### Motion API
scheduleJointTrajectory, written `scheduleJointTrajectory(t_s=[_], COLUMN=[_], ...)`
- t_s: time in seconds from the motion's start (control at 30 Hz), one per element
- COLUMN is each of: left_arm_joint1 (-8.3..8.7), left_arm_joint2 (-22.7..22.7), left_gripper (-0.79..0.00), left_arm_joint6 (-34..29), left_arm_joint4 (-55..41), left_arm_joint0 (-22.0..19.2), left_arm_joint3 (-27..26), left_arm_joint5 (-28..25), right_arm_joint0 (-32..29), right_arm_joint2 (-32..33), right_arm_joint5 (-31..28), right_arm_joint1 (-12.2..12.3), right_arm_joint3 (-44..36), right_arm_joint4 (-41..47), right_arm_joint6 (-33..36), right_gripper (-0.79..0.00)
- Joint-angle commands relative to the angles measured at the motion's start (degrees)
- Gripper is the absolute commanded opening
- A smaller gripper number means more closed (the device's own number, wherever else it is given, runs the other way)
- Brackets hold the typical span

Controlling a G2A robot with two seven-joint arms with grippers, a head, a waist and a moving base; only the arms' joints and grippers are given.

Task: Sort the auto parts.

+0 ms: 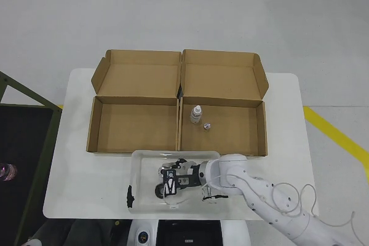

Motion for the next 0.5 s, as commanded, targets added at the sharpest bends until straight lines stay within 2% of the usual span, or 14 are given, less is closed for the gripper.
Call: scheduleJointTrajectory(t_s=[0.0, 0.47], left_arm_joint1=[0.0, 0.0], left_arm_joint2=[0.0, 0.0], left_gripper=[0.0, 0.0], left_arm_joint6=[0.0, 0.0], left_arm_joint4=[0.0, 0.0], left_arm_joint0=[0.0, 0.0], left_arm_joint3=[0.0, 0.0], left_arm_joint5=[0.0, 0.0], right_arm_joint0=[0.48, 3.99], right_arm_joint2=[-0.42, -3.75], right_arm_joint5=[0.04, 0.89], right_arm_joint1=[-0.29, -2.75], right_arm_joint3=[0.71, 5.32], right_arm_joint4=[0.04, 0.69], right_arm_joint6=[-0.04, -0.07], right_gripper=[-0.431, -0.428])
